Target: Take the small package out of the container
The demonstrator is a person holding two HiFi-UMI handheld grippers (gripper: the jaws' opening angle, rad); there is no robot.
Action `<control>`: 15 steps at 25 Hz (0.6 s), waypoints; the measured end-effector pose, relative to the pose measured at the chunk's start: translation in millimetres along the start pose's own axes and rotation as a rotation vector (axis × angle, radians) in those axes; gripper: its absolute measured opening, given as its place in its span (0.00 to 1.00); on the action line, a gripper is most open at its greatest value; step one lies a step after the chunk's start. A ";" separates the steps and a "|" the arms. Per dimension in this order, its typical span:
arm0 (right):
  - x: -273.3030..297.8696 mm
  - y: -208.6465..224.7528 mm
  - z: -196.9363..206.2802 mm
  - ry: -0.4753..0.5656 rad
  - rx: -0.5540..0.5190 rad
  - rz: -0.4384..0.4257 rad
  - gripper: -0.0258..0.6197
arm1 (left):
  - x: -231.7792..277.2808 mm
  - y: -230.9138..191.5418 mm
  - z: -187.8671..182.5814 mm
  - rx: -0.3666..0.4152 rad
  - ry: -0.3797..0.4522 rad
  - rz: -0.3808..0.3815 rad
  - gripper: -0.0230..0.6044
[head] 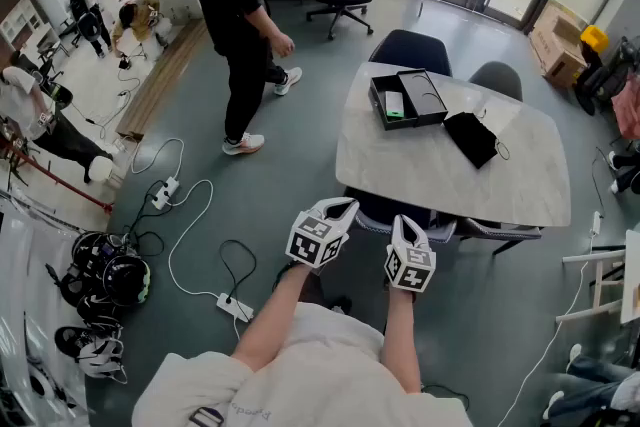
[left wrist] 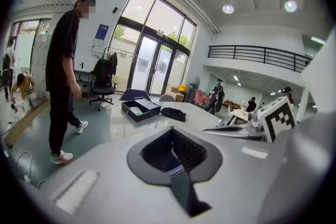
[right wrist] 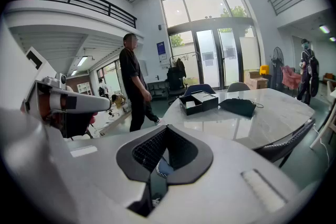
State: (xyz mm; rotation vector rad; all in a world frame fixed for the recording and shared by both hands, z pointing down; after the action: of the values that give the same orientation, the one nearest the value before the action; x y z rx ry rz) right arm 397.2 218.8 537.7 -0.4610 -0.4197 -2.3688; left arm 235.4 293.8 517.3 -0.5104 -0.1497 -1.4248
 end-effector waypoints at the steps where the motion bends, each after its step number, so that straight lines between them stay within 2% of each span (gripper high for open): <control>1: 2.2 -1.7 0.4 -0.002 -0.002 -0.006 0.04 | -1.3 -2.9 0.8 -0.005 0.001 -0.008 0.12; 5: 8.3 -2.4 0.7 -0.007 -0.008 -0.019 0.04 | -2.0 -9.0 4.0 -0.022 0.005 -0.028 0.12; 15: 9.6 -2.1 0.4 0.012 -0.002 -0.011 0.03 | -3.3 -4.5 7.8 -0.017 0.001 -0.021 0.12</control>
State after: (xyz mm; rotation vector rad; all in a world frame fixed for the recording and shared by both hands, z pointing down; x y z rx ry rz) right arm 389.0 215.1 541.8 -0.4468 -0.4154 -2.3821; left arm 232.1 299.8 524.0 -0.5235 -0.1426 -1.4476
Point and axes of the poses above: the fingertips, and each gripper's own axes: x forward along the fingers, y to its right, z out of its underside, the point moved 6 cm from there along -x, backward along the fingers, and after that the axes turned 2 degrees about -z, right-handed, at the moved point
